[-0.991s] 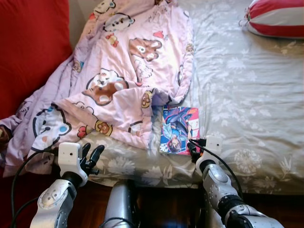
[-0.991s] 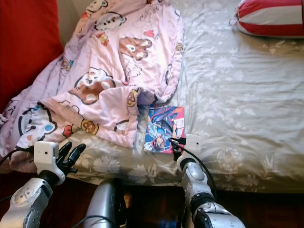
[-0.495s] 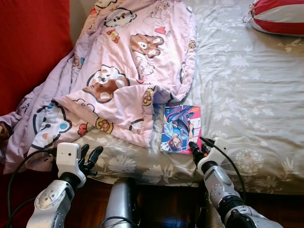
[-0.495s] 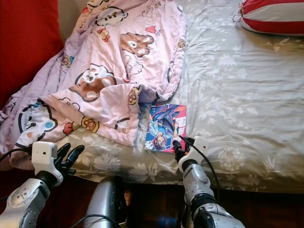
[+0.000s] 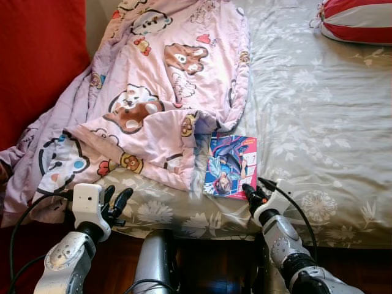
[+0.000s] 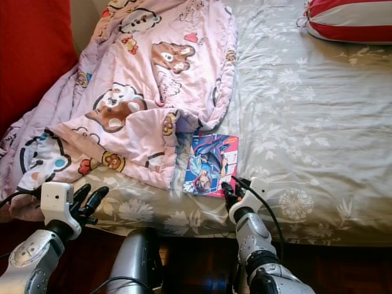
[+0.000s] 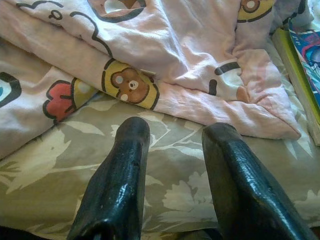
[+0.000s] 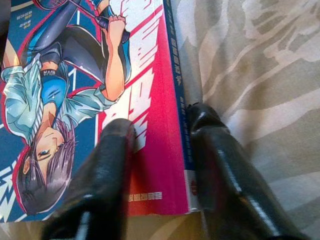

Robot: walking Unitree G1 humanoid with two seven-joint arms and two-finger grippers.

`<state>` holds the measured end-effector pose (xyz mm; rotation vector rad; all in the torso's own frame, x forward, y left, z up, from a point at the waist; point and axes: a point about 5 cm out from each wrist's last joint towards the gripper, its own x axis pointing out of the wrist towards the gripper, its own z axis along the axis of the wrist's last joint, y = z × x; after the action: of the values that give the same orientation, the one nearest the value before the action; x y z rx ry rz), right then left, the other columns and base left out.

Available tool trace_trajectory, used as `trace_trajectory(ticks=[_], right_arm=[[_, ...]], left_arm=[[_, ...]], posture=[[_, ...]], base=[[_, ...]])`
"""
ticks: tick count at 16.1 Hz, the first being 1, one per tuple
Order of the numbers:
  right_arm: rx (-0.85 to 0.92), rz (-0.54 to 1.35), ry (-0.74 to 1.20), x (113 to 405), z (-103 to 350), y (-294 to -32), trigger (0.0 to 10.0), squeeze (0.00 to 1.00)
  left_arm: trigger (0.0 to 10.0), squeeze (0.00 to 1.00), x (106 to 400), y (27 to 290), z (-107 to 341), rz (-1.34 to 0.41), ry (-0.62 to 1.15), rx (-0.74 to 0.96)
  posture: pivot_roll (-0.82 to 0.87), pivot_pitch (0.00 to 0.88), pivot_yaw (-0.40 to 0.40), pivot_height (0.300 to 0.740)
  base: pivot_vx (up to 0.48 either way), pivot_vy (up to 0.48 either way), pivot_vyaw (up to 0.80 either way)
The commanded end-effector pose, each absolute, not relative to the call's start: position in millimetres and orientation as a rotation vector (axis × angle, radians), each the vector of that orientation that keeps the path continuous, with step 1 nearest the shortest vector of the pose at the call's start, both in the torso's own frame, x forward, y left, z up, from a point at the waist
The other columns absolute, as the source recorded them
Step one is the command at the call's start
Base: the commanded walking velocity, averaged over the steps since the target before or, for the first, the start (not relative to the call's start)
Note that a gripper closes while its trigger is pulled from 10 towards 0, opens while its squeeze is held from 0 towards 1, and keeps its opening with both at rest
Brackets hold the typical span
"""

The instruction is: Clean up the room

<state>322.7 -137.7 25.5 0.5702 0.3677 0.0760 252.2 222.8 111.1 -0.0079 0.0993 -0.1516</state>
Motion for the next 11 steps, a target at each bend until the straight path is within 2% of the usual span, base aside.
trace_trajectory(ticks=[1, 8, 11], right_arm=[[0.607, 0.088, 0.503, 302.4, 1.2, -121.6, 0.0, 0.00], [0.531, 0.085, 0.382, 320.1, 22.7, -123.7, 0.0, 0.00], [0.471, 0.068, 0.273, 327.4, 36.5, -127.4, 0.0, 0.00]], left_arm=[[10.0, 0.00, 248.0, 228.3, 105.4, -0.131, 0.138, -0.011], [10.0, 0.00, 251.8, 226.5, 103.2, -0.136, 0.144, -0.013], [10.0, 0.00, 254.4, 226.2, 101.7, -0.134, 0.147, -0.018]], posture=[[0.25, 0.274, 0.111, 0.565], [0.24, 0.264, 0.114, 0.565], [0.22, 0.254, 0.112, 0.565]], base=[[0.000, 0.000, 0.00], [0.000, 0.000, 0.00], [0.000, 0.000, 0.00]])
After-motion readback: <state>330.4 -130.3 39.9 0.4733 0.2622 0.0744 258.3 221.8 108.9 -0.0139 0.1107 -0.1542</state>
